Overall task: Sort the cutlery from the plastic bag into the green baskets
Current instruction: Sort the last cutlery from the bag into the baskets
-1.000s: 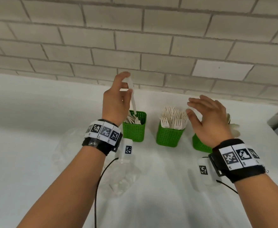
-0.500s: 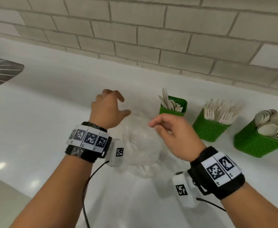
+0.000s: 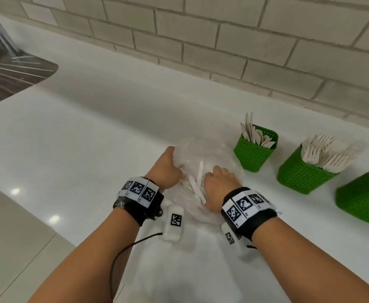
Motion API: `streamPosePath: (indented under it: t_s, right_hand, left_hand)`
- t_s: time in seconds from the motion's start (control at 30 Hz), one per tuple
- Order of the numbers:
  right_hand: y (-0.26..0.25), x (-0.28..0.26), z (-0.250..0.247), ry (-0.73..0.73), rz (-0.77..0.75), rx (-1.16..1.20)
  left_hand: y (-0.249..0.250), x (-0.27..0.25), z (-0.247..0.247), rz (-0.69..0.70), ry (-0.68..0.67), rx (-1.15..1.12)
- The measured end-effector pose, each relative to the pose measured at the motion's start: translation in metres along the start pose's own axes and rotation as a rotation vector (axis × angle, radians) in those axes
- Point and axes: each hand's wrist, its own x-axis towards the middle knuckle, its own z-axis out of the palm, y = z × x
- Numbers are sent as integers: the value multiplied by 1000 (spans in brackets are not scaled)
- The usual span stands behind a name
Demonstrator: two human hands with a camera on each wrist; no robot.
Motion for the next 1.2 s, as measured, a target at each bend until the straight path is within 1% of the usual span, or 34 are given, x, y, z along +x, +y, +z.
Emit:
streamPosePath:
  t_s: [0.03,0.1,0.13,0.2,0.27,0.33,0.4,0.47,0.57,0.63,0.73,0.8,0.83,0.9,0.93,1.0,1.03,1.07,1.13,1.2]
  right_hand:
    - [-2,1,2,45,-17,18]
    - [0,4,4,96,-38,180]
    - [4,6,4,94,-41,298]
    - [8,6,3,69,-50,471]
    - [10,4,3,89,-69,548]
    - [13,2,4,137,-86,701]
    - [17,2,5,208,-70,902]
    - [15,2,7,255,-84,994]
    - [8,0,13,266,-135,910]
    - [12,-2,10,228,-149,905]
    - [31,-9,0,154,-172,944]
    - [44,-18,-9,186,-157,974]
    - [49,-22,-11,222,-148,986]
    - [51,-26,-11,273,-134,949]
    - [48,-27,-10,260,-141,918]
    - [37,-26,-3,210,-198,778]
    - [31,-24,3,205,-223,683]
    - [26,-23,7,212,-215,616]
    - [20,-20,14,251,-174,573]
    - [20,-19,18,280,-160,599]
  left_hand:
    - [3,0,5,8,-1,-116]
    - [10,1,9,30,8,-294]
    - [14,2,10,39,6,-371]
    - [19,2,9,-21,1,-490]
    - [20,2,11,-74,-32,-532]
    - [17,5,13,-37,-30,-518]
    - [14,9,12,1,23,-494]
    - [15,9,15,3,20,-582]
    - [21,7,23,-26,-36,-675]
    - [19,8,23,-18,-28,-662]
    - [20,7,14,51,47,-468]
    - [18,7,8,100,100,-345]
    - [19,6,5,113,121,-328]
    - [20,7,2,109,134,-344]
    - [21,8,3,98,134,-362]
    - [27,10,7,85,140,-407]
    - [30,11,11,88,127,-436]
    - [34,10,14,99,104,-466]
    - [41,8,19,125,66,-506]
    - [43,7,18,134,76,-492]
